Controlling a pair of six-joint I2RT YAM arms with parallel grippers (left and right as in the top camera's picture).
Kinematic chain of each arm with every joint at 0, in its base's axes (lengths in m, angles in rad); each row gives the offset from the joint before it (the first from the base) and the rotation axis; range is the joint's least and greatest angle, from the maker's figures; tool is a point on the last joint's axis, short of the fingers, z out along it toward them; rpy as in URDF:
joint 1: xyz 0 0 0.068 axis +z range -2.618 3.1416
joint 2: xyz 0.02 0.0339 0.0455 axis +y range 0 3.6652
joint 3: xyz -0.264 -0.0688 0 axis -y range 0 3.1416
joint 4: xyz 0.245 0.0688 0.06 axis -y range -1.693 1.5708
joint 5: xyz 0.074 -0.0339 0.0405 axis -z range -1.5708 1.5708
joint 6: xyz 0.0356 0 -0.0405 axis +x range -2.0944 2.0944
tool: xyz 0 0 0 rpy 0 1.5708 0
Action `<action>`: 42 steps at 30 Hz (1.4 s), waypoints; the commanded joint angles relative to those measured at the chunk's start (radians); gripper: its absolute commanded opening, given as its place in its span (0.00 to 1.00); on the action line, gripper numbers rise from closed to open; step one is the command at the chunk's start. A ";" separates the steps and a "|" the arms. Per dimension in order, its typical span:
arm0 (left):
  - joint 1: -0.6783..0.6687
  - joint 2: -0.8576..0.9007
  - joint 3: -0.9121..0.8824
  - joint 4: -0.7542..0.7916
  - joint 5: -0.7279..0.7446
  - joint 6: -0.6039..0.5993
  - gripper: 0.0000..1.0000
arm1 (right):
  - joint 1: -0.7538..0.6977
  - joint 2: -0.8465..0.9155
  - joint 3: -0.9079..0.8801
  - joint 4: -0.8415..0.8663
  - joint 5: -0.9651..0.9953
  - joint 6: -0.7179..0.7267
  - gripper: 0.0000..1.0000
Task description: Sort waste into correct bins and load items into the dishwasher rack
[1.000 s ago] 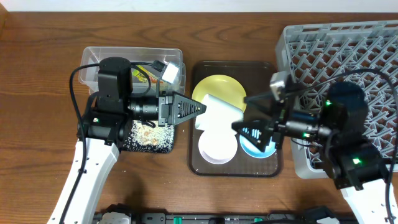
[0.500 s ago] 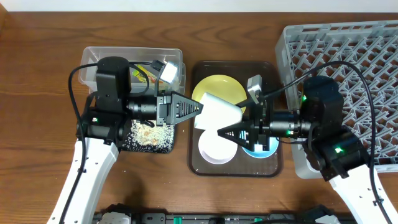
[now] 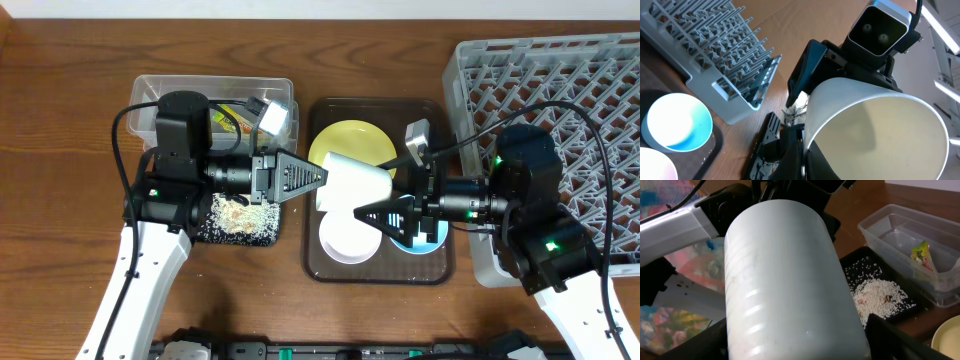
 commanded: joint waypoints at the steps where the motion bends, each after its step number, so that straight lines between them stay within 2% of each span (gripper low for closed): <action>1: 0.000 -0.003 0.016 0.002 0.038 0.002 0.06 | -0.016 -0.008 0.011 0.003 0.018 -0.002 0.80; 7: 0.000 -0.003 0.016 0.002 0.039 0.001 0.06 | -0.015 -0.008 0.011 0.076 -0.019 -0.002 0.86; 14: 0.000 -0.003 0.016 0.007 0.039 0.002 0.06 | 0.014 -0.002 0.011 0.113 -0.061 -0.002 0.84; 18: 0.000 -0.003 0.016 0.043 0.050 -0.008 0.06 | 0.020 0.014 0.011 0.102 -0.061 -0.002 0.79; 26: 0.000 -0.003 0.016 0.058 0.057 -0.025 0.06 | 0.009 0.020 0.011 0.108 -0.057 -0.002 0.61; 29: 0.000 -0.003 0.016 0.058 0.058 -0.025 0.06 | -0.005 0.016 0.011 0.108 -0.057 -0.002 0.60; 31: 0.000 -0.003 0.016 0.058 0.057 -0.024 0.06 | -0.010 0.013 0.011 0.109 -0.057 -0.002 0.64; 34: 0.000 -0.003 0.016 0.058 0.057 -0.024 0.07 | -0.010 0.011 0.011 0.111 -0.058 0.001 0.61; 39: 0.000 -0.003 0.016 0.058 0.056 -0.024 0.16 | -0.011 0.010 0.011 0.111 -0.056 0.002 0.51; 41: 0.000 -0.003 0.016 0.058 0.057 -0.025 0.32 | -0.017 0.005 0.011 0.110 -0.041 0.002 0.48; 42: 0.000 -0.003 0.016 0.058 0.057 -0.025 0.43 | -0.025 0.001 0.011 0.108 -0.034 0.002 0.48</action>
